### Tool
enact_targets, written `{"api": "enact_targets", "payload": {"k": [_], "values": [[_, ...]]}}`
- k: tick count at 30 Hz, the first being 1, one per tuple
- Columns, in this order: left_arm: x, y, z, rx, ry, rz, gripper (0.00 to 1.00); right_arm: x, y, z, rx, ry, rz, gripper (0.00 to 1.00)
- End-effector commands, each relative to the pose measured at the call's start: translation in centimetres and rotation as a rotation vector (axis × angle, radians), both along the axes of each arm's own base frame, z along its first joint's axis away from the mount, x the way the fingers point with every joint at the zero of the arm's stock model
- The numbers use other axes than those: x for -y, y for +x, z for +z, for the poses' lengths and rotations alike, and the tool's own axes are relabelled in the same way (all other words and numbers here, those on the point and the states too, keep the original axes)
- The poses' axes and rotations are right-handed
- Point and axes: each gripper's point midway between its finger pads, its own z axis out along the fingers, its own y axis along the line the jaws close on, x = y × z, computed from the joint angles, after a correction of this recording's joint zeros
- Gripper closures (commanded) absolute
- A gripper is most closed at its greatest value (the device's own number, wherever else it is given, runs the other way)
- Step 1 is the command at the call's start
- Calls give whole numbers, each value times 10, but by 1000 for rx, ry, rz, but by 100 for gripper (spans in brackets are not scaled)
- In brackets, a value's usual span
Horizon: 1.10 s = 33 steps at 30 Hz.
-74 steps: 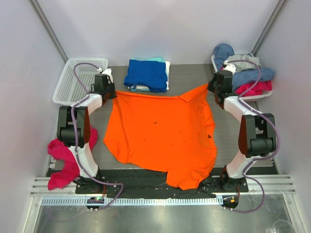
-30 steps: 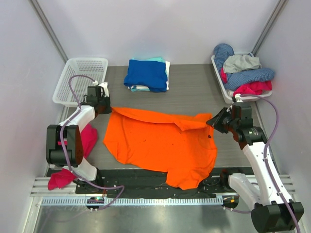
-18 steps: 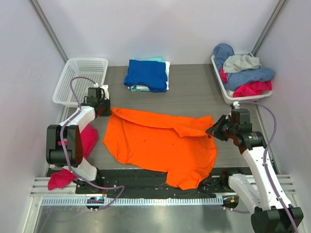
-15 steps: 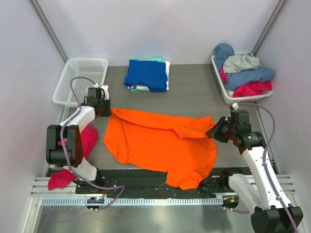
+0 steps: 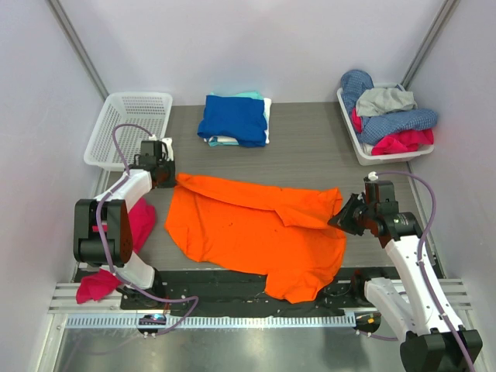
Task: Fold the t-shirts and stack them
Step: Fold the tshirt
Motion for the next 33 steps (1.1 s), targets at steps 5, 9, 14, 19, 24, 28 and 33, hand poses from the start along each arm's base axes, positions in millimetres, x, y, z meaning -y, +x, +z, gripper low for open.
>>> {"api": "enact_targets", "payload": {"k": [5,9,14,19,24,28,33], "values": [[-7,1,2,3,21,23,100,0,-9,0,-9,-6,14,99],[-8,-1,0,-11,26,28,100,1,-16,-5,-43,-12,19,98],[-23,-3,10,8,79,117,41,19,-4,13,20,-93,-62,19],[-23,1,49,146,62,170,0,28,34,35,124,-121,-134,4],[2,11,102,299,-9,96,0,21,81,41,212,-90,-145,4],[41,26,128,351,-100,-18,0,9,112,25,183,-114,-70,3],[105,32,123,334,-120,-179,0,-24,142,26,192,-185,45,3]]}}
